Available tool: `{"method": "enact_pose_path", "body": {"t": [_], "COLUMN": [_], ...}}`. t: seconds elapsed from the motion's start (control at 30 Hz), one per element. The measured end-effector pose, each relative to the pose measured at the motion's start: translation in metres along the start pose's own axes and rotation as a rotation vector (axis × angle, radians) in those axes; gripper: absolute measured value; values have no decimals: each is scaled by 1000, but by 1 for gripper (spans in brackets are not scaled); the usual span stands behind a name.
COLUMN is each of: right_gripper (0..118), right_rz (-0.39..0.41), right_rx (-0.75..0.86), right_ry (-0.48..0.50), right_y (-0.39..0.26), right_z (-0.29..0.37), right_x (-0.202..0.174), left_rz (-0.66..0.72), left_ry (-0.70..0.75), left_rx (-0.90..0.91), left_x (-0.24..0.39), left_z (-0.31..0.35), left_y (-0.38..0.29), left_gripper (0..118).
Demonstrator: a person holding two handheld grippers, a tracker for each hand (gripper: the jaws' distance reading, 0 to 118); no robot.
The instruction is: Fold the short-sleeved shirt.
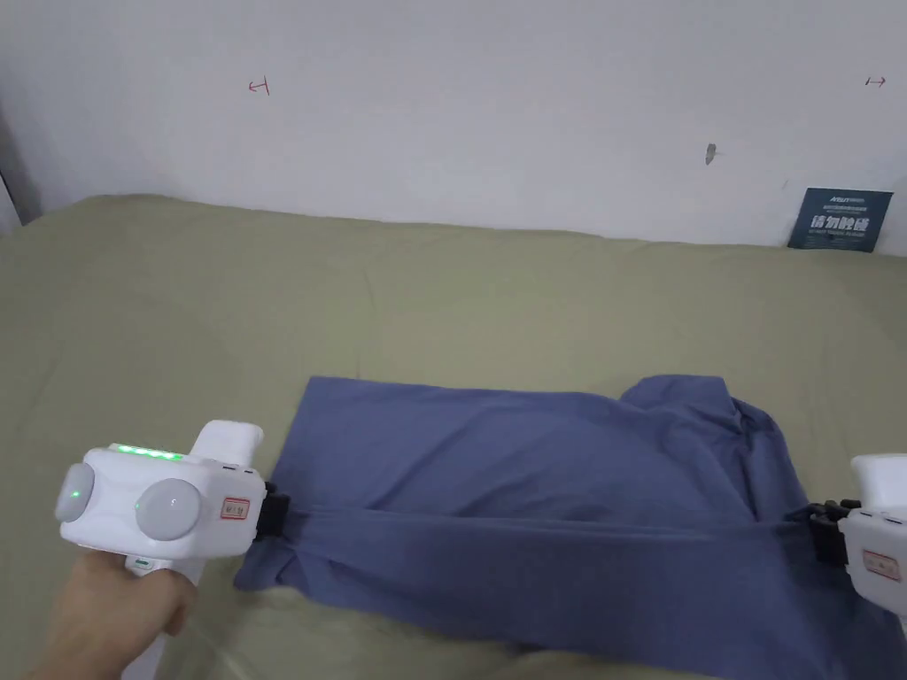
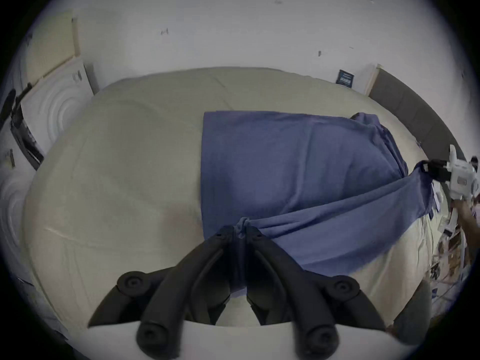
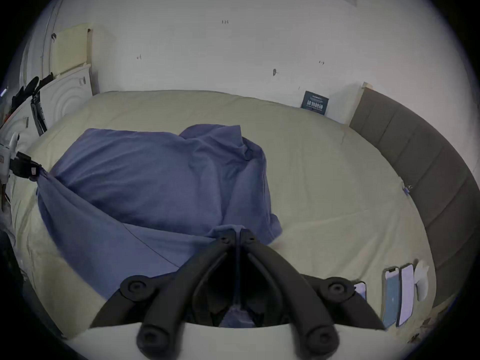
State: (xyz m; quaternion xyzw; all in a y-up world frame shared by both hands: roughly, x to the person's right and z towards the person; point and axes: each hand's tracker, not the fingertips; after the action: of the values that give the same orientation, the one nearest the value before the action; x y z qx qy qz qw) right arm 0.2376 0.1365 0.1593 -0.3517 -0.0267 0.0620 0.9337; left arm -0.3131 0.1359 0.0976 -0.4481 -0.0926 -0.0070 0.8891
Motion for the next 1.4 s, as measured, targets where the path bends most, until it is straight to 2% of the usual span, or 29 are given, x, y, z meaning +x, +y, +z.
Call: {"method": "enact_pose_path", "body": {"t": [0.03, 0.07, 0.1, 0.13, 0.17, 0.23, 0.33, 0.4, 0.47, 0.5, 0.53, 0.57, 0.6, 0.63, 0.67, 0.73, 0.77, 0.8, 0.83, 0.87, 0.9, 1.03, 1.17, 1.37, 1.4], "right_gripper": [24, 54, 83, 87, 83, 84, 84, 84, 81, 75, 56, 32, 1, 0, 0, 0, 0, 0, 0, 0, 0, 0, 0, 0, 0], "right_rz": [-9, -17, -14, -24, -49, -104, -109, -134, -145, -147, -151, -151, -157, -153, -148, -183, -199, -198, -198, -201, -213, -230, -210, -222, -234], "right_rx": [-17, -46, -47, -34, 10, 144, 325, 422, 452, 445, 447, 440, 409, 382, 392, 363, 343, 333, 330, 324, 319, 321, 303, 264, 252], "right_ry": [7, 20, 6, -14, -6, 25, -34, -27, -12, -10, -2, -4, -34, -83, -104, -58, -46, -45, -55, -59, -54, -46, -53, -73, -72], "right_y": [-1, -2, -4, -7, -9, -14, -27, -40, -59, -68, -79, -88, -99, -108, -118, -129, -132, -134, -131, -131, -130, -121, -117, -114, -112], "right_z": [-8, -14, -14, -10, -1, 26, 84, 127, 160, 175, 186, 192, 198, 203, 207, 206, 205, 204, 203, 203, 202, 200, 193, 180, 175], "right_x": [2, 1, -1, -3, 0, 1, -6, -16, -27, -34, -39, -44, -52, -59, -62, -60, -59, -59, -55, -53, -50, -40, -31, -20, -17], "left_rz": [-2, -7, -12, -19, -8, 39, 93, 140, 153, 159, 145, 128, 120, 109, 108, 92, 87, 73, 66, 71, 108, 163, 112, 38, 26], "left_ry": [-12, -2, 55, 70, 61, 16, 108, 101, 66, 79, 106, 153, 207, 254, 227, 163, 183, 196, 193, 200, 192, 100, 181, 159, 172], "left_rx": [-13, -17, -22, -34, -8, 87, 320, 467, 575, 608, 598, 592, 571, 560, 560, 496, 466, 436, 409, 370, 314, 245, 203, 58, 35], "left_x": [-1, 0, 4, 5, 4, -1, 6, 8, 17, 20, 26, 33, 36, 37, 36, 33, 31, 27, 22, 15, 20, 7, 11, 25, 29], "left_z": [-7, -13, -15, -15, -8, 15, 70, 107, 138, 150, 158, 164, 165, 165, 166, 160, 149, 140, 132, 119, 103, 53, 14, -28, -30], "left_y": [-1, -3, -9, -13, -21, -30, -55, -76, -104, -114, -125, -134, -145, -152, -157, -163, -167, -164, -159, -151, -143, -105, -69, -46, -47], "left_gripper": [43, 72, 87, 87, 87, 87, 86, 86, 82, 75, 54, 29, 0, 0, 0, 0, 3, 20, 62, 91, 102, 101, 101, 100, 96]}}
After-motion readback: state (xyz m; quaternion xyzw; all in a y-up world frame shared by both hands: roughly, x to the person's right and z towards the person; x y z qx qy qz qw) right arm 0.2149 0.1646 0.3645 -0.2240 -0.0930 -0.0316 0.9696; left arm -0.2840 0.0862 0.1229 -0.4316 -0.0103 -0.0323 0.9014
